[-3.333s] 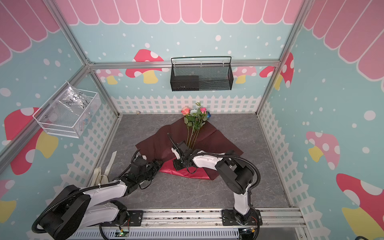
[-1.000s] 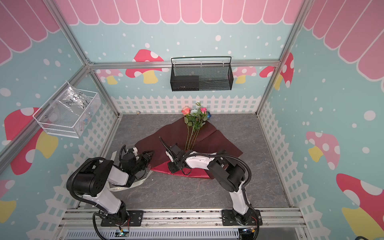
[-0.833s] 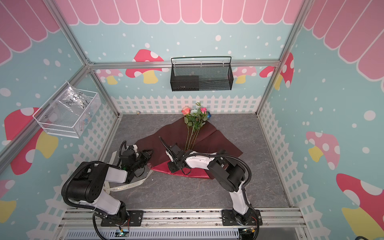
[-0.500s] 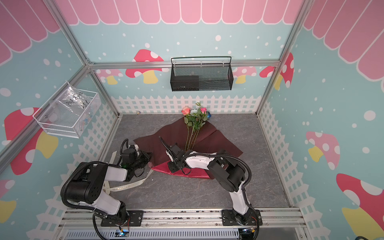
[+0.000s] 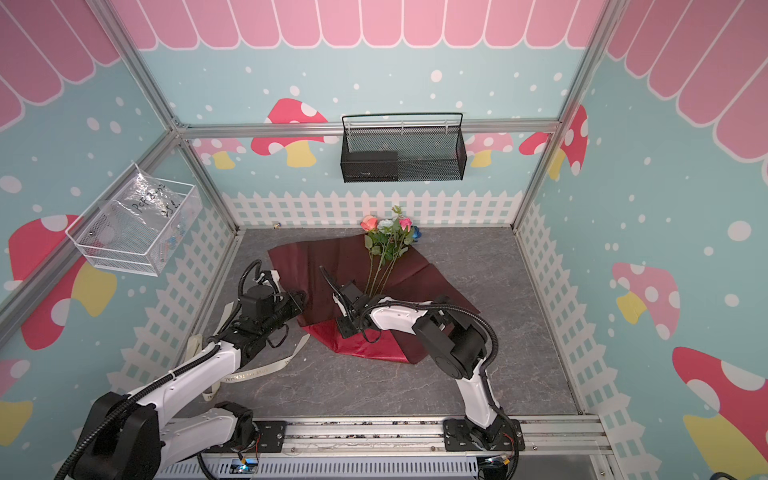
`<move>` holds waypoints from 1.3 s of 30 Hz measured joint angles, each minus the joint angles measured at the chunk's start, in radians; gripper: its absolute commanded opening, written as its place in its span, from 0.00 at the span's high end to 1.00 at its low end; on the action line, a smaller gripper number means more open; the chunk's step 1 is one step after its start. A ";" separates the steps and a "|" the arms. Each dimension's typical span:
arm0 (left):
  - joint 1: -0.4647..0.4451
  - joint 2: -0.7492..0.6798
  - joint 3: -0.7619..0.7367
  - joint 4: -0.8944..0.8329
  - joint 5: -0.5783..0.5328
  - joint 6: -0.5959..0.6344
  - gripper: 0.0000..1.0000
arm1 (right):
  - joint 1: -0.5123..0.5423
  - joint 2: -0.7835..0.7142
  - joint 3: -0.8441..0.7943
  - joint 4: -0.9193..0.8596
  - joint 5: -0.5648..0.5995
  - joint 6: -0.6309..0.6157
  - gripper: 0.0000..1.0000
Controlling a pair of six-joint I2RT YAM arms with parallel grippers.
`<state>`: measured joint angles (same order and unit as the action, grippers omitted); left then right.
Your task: Tie the bouquet of fake flowers
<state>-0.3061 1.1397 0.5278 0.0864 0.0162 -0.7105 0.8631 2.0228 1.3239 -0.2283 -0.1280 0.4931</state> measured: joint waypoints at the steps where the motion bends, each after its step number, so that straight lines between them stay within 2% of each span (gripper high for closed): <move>1: -0.013 0.000 0.000 -0.021 -0.013 0.000 1.00 | -0.003 0.004 0.012 0.000 0.001 -0.003 0.82; 7: -0.088 -0.021 0.000 -0.091 -0.069 -0.015 1.00 | -0.015 0.033 0.066 0.002 -0.012 -0.019 0.82; 15: -0.115 -0.022 0.002 -0.128 -0.121 -0.066 1.00 | -0.025 0.127 0.149 0.009 -0.031 -0.023 0.82; 30: -0.163 -0.021 0.011 -0.155 -0.148 -0.097 1.00 | -0.111 0.346 0.500 -0.037 -0.023 -0.066 0.82; 35: -0.180 -0.010 0.065 -0.180 -0.150 -0.097 1.00 | -0.135 0.309 0.520 -0.067 -0.002 -0.098 0.78; 39: -0.205 0.017 0.132 -0.212 -0.160 -0.097 1.00 | -0.140 0.166 0.417 -0.078 0.035 -0.110 0.76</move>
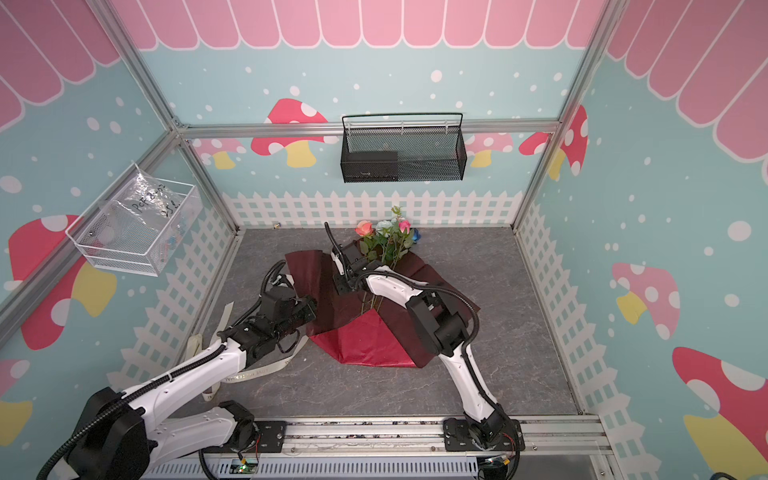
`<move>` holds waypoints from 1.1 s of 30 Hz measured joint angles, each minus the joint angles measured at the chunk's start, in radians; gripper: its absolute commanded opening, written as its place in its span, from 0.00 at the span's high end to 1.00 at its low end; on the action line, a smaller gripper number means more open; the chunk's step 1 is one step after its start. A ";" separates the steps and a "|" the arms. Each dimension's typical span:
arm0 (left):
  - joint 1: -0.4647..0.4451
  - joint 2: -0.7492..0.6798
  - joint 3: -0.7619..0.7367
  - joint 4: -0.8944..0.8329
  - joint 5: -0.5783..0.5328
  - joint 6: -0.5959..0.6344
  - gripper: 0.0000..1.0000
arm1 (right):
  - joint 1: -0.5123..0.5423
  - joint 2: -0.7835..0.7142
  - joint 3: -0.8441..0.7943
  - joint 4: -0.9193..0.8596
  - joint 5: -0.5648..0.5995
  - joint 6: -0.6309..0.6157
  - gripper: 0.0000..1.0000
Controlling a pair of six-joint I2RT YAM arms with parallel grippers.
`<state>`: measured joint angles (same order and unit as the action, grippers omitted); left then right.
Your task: Tie the bouquet of fake flowers
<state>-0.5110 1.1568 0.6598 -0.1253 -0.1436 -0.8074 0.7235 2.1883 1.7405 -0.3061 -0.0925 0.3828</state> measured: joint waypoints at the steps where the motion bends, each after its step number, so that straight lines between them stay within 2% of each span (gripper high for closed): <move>1: -0.007 0.009 0.017 -0.010 -0.003 0.000 1.00 | 0.000 -0.051 -0.042 0.003 0.010 -0.001 0.75; 8: -0.051 0.082 0.114 -0.065 -0.017 -0.001 1.00 | 0.000 -0.396 -0.394 0.079 0.033 0.046 0.75; 13: -0.111 0.164 0.203 -0.077 -0.018 0.000 1.00 | 0.000 -0.540 -0.637 0.107 0.056 0.095 0.76; 18: -0.163 0.302 0.306 -0.068 -0.002 0.006 1.00 | 0.000 -0.631 -0.780 0.105 0.122 0.136 0.75; 24: -0.226 0.488 0.439 -0.064 0.063 0.024 0.96 | -0.001 -0.771 -0.847 0.095 0.270 0.198 0.70; 28: -0.260 0.573 0.498 -0.063 0.111 0.035 0.86 | -0.013 -0.838 -0.871 0.085 0.373 0.229 0.66; 33: -0.275 0.639 0.524 -0.060 0.160 0.048 0.58 | -0.039 -0.866 -0.894 0.071 0.443 0.240 0.64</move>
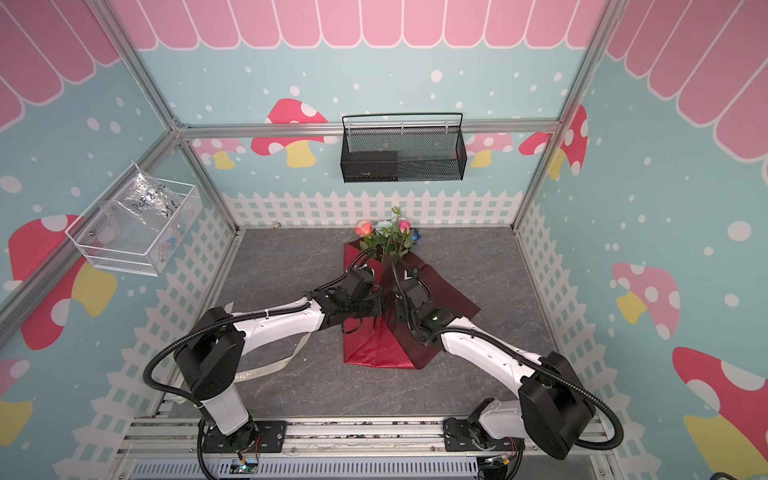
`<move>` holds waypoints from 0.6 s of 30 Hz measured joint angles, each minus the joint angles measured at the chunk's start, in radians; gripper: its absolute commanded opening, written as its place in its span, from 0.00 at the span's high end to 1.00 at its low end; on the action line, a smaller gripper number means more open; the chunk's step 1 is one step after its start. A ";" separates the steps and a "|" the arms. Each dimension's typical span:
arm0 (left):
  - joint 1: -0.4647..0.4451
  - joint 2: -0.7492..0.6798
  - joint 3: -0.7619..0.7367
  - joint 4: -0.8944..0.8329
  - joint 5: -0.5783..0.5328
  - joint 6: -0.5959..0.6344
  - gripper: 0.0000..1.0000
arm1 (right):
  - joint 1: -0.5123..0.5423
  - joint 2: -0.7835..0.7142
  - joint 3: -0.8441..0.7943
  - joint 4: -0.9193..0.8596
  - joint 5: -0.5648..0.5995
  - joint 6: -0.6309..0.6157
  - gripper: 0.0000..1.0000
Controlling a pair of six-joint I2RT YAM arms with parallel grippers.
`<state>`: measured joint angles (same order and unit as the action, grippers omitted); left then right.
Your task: Tie the bouquet of fake flowers
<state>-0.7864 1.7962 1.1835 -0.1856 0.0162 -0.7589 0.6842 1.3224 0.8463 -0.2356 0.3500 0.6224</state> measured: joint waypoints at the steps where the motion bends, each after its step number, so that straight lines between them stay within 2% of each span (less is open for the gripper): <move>1: 0.000 0.007 0.000 0.000 0.006 0.002 0.56 | -0.002 0.000 -0.002 -0.004 0.003 0.000 0.64; 8: 0.000 0.013 -0.006 0.010 0.034 0.001 0.36 | -0.003 0.006 -0.002 -0.008 0.010 -0.004 0.64; 13: 0.000 -0.020 -0.079 0.108 0.042 -0.025 0.30 | -0.003 0.023 0.005 -0.010 0.009 -0.012 0.64; 18: 0.000 -0.026 -0.163 0.312 0.039 -0.074 0.29 | -0.003 0.026 0.032 -0.016 0.012 -0.023 0.62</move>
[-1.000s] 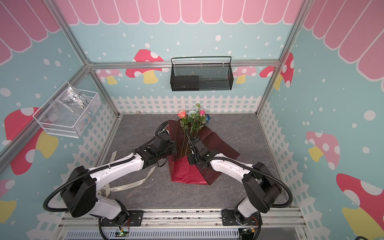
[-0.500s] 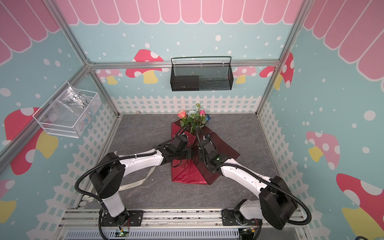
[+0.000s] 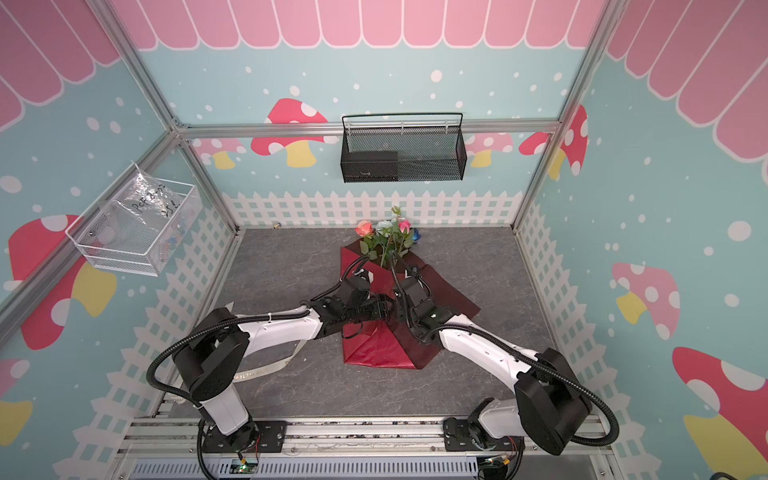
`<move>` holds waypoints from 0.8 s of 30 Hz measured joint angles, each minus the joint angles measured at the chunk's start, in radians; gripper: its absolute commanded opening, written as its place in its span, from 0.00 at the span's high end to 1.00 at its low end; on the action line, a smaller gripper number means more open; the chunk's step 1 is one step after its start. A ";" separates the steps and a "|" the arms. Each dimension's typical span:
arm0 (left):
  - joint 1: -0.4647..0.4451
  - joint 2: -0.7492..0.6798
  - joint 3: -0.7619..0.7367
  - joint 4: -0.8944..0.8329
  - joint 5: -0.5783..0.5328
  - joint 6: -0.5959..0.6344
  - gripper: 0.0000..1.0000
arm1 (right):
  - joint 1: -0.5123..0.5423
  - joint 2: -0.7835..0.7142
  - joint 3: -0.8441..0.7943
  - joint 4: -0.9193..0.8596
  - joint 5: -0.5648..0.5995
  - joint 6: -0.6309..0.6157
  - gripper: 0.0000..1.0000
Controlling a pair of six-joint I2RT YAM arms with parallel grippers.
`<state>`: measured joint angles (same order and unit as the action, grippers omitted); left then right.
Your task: Tie the bouquet of fake flowers
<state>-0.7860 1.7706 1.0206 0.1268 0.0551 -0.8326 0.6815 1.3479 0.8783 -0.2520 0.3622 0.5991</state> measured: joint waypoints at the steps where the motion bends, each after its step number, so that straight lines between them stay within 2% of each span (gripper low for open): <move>1: 0.000 0.002 -0.011 0.042 -0.001 -0.006 0.29 | 0.000 0.000 0.004 -0.002 0.002 -0.001 0.62; 9: 0.000 0.099 -0.045 0.370 -0.014 -0.058 0.32 | 0.000 -0.031 0.012 -0.008 -0.027 -0.019 0.59; 15: 0.005 0.163 -0.087 0.529 -0.043 -0.080 0.36 | -0.001 -0.053 0.007 0.063 -0.171 -0.049 0.63; 19: 0.027 0.135 -0.098 0.556 -0.043 -0.079 0.35 | 0.005 -0.082 -0.022 0.126 -0.275 -0.056 0.65; 24: 0.065 -0.047 -0.164 0.451 -0.091 -0.040 0.34 | 0.056 -0.100 -0.018 0.220 -0.308 -0.072 0.65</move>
<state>-0.7212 1.7237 0.8566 0.5774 -0.0360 -0.8730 0.7380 1.2480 0.8604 -0.0319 0.0540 0.5274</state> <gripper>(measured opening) 0.662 0.353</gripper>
